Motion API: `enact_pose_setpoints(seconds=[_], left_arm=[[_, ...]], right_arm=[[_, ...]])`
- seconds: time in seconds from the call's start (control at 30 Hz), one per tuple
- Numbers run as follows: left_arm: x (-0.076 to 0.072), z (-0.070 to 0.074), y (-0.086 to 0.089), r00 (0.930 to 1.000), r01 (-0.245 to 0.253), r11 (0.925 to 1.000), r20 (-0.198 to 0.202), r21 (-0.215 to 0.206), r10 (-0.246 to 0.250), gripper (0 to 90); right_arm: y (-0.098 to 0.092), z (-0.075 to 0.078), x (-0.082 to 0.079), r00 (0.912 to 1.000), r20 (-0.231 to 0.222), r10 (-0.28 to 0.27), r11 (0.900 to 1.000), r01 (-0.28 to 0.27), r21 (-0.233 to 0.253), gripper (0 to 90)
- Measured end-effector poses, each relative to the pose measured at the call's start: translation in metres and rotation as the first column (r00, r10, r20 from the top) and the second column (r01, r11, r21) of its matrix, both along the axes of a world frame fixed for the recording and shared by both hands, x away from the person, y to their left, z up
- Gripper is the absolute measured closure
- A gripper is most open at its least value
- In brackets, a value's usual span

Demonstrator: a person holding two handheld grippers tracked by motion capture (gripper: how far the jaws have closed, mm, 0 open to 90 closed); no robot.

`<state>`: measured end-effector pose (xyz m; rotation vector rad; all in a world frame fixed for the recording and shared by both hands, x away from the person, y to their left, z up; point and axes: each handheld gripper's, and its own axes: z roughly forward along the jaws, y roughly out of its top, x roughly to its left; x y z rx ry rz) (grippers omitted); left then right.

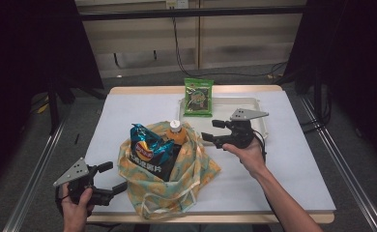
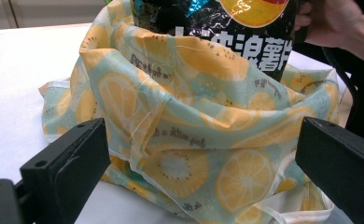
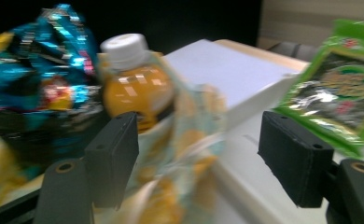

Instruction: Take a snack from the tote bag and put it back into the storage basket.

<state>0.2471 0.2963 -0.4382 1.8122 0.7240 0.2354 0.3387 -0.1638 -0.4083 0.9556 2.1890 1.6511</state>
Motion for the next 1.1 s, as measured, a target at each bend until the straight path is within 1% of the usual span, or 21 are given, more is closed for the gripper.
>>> enact_pose_setpoints(seconds=[0.03,0.07,0.1,0.13,0.17,0.23,0.3,0.33,0.37,0.4,0.43,0.47,0.5,0.57,0.63,0.73,0.93,0.97,1.0,1.03,1.1], left_arm=[[0.0,-0.001,0.0,0.9999,0.011,0.9999,0.001,-0.002,-0.011,2.7],[-0.001,0.0,0.0,1.0,-0.001,0.9999,0.0,0.012,0.001,2.7],[-0.001,0.0,0.0,1.0,0.005,0.9999,0.002,0.011,-0.005,2.8],[-0.001,0.0,0.0,1.0,0.005,1.0,0.002,0.004,-0.005,2.8],[-0.001,0.0,0.0,1.0,-0.001,0.9999,0.001,0.01,0.001,2.8],[0.0,0.0,-0.002,1.0,0.008,0.9999,0.001,0.006,-0.008,2.8],[-0.001,0.0,-0.003,0.9999,0.014,0.9999,0.004,0.007,-0.014,2.8],[-0.002,0.001,-0.003,0.9998,0.017,0.9998,0.004,0.011,-0.017,2.8],[-0.003,0.001,-0.003,0.9998,0.02,0.9998,0.007,0.009,-0.02,2.8],[-0.003,0.002,-0.003,0.9999,0.01,0.9998,0.009,0.019,-0.01,2.8],[-0.004,0.002,-0.003,0.9999,0.009,0.9998,0.008,0.016,-0.009,2.8],[-0.003,0.001,-0.003,0.9998,0.02,0.9998,0.008,0.003,-0.02,2.8],[-0.003,0.001,-0.003,0.9998,0.019,0.9998,0.008,0.006,-0.019,2.8],[-0.003,0.001,-0.002,0.9996,0.026,0.9997,0.008,0.001,-0.026,2.8],[-0.004,0.001,-0.002,0.9996,0.025,0.9997,0.012,-0.005,-0.025,2.8],[-0.004,0.002,-0.001,0.9997,0.02,0.9998,0.013,-0.009,-0.02,2.8],[-0.003,0.001,0.0,0.9997,0.023,0.9997,0.008,-0.008,-0.023,2.8],[-0.004,0.002,-0.001,0.9999,0.011,0.9999,0.008,0.0,-0.011,2.8],[-0.004,0.002,-0.001,0.9999,0.011,0.9999,0.011,0.003,-0.011,2.8],[-0.003,0.001,-0.001,0.9996,0.026,0.9997,0.012,-0.005,-0.026,2.8],[-0.004,0.002,-0.002,0.9994,0.033,0.9994,0.011,-0.009,-0.033,2.7]], right_arm=[[0.001,0.001,-0.003,0.9998,-0.008,0.02,1.0,-0.02,0.004,28.4],[0.003,0.003,-0.006,0.9996,-0.005,0.028,1.0,-0.028,0.002,27.4],[0.004,0.004,-0.01,0.9992,-0.01,0.038,0.999,-0.038,0.002,26.2],[0.005,0.005,-0.014,0.9989,-0.007,0.046,0.999,-0.046,0.007,26.2],[0.006,0.007,-0.018,0.9986,-0.003,0.054,0.999,-0.054,0.005,26.1],[0.009,0.009,-0.025,0.9976,0.012,0.069,0.998,-0.069,0.005,25.4],[0.011,0.009,-0.032,0.9968,0.012,0.078,0.997,-0.079,0.007,24.3],[0.012,0.008,-0.035,0.9952,0.008,0.098,0.995,-0.098,0.02,23.8],[0.013,0.007,-0.04,0.9952,0.007,0.098,0.995,-0.098,0.012,23.9],[0.014,0.007,-0.044,0.9948,0.008,0.101,0.995,-0.101,0.009,23.8],[0.014,0.006,-0.046,0.994,0.007,0.109,0.994,-0.109,0.012,23.8],[0.015,0.007,-0.049,0.993,0.006,0.118,0.993,-0.118,0.014,23.9],[0.018,0.007,-0.052,0.9925,0.005,0.122,0.992,-0.122,0.01,24.5],[0.023,0.008,-0.055,0.9906,0.003,0.136,0.991,-0.136,0.008,25.6],[0.029,0.009,-0.058,0.9878,-0.001,0.156,0.988,-0.156,-0.008,27.1],[0.037,0.009,-0.061,0.9834,-0.003,0.181,0.983,-0.181,0.002,28.3],[0.054,0.007,-0.067,0.9697,0.002,0.244,0.97,-0.244,0.001,28.2],[0.057,0.007,-0.068,0.9686,0.002,0.248,0.969,-0.248,-0.004,27.8],[0.059,0.006,-0.068,0.9685,0.001,0.249,0.969,-0.249,-0.008,27.6],[0.061,0.005,-0.069,0.9666,-0.006,0.256,0.967,-0.256,-0.007,27.2],[0.065,0.003,-0.07,0.9655,-0.004,0.26,0.965,-0.26,-0.007,26.8]])
